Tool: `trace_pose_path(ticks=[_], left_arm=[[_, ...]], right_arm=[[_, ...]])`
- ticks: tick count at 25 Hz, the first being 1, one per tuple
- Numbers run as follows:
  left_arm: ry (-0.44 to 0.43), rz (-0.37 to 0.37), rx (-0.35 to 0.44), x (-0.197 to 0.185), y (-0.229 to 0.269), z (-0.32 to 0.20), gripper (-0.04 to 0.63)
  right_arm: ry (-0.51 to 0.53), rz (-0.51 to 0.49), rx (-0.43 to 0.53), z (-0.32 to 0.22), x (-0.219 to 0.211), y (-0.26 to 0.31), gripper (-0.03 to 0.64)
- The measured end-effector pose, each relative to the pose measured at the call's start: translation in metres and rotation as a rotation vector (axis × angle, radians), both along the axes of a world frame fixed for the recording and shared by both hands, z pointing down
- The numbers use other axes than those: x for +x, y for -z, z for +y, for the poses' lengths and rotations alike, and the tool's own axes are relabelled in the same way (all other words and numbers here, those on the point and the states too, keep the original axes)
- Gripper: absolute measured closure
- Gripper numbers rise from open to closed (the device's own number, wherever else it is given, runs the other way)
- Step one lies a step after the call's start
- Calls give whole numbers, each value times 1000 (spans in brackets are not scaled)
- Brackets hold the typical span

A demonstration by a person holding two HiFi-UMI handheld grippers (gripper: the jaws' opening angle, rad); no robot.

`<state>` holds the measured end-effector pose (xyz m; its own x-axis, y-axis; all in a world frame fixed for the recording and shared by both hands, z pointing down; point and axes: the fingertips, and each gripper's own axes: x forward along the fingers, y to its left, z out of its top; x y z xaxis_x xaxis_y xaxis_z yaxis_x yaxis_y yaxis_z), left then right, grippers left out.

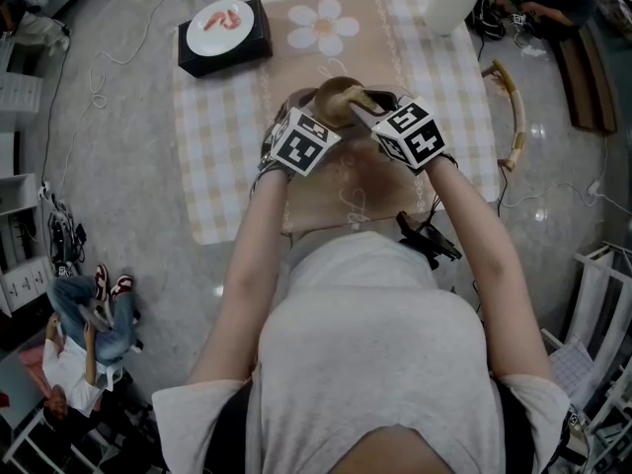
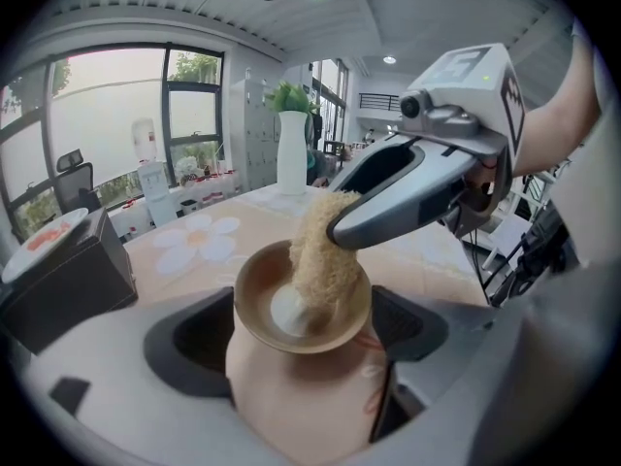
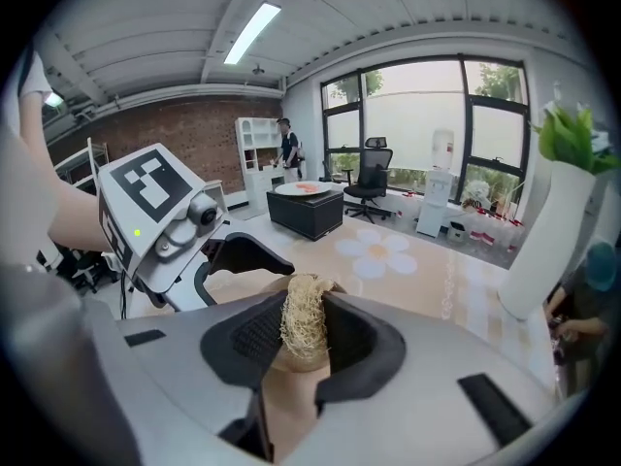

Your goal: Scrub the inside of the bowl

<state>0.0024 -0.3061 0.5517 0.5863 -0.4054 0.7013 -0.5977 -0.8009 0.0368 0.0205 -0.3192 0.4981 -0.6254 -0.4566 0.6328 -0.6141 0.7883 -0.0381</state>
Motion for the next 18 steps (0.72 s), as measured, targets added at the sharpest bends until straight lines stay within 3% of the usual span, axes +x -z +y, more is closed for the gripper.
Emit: trace_pose_path(ticks=[10,18], left_arm=[[40,12,43,-7,9,6,176],[63,40,126,-6,34,18,176]], right_arm=[[-114,-85,37,3,18,13,512],[-149,-170,95,13,25,37,512]])
